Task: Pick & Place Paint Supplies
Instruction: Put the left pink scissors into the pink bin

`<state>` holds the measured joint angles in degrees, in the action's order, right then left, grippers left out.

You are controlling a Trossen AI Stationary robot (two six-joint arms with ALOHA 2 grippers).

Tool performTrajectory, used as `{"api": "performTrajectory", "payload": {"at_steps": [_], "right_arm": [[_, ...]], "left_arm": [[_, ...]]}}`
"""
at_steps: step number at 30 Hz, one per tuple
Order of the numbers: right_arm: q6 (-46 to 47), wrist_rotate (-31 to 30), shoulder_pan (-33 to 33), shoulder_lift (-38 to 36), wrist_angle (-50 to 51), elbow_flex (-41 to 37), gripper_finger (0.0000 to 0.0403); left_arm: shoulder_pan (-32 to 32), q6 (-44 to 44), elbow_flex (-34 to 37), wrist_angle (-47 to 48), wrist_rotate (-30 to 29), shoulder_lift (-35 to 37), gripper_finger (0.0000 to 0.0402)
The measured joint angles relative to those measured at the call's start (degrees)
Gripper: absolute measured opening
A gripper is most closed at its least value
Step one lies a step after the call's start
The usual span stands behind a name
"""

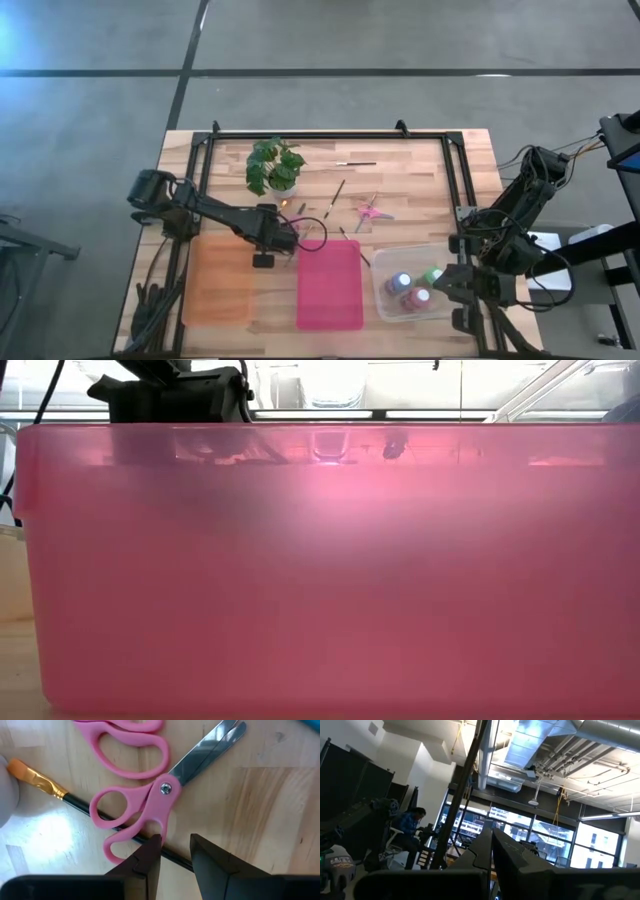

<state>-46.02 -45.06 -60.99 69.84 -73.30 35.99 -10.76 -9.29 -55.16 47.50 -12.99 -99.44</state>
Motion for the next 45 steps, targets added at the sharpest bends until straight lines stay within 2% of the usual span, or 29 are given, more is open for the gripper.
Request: {"api": "performTrajectory", "payload": {"at_steps": [19, 45], "right_arm": [[0.9, 0.0, 0.0, 0.0, 0.7, 0.0, 0.0009], [1.0, 0.0, 0.0, 0.0, 0.9, 0.0, 0.0009]], "left_arm": [[0.0, 0.9, -1.2, 0.7, -1.4, -0.1, 0.011], [0.0, 9.0, -0.7, -0.4, -1.5, -0.1, 0.011]]}}
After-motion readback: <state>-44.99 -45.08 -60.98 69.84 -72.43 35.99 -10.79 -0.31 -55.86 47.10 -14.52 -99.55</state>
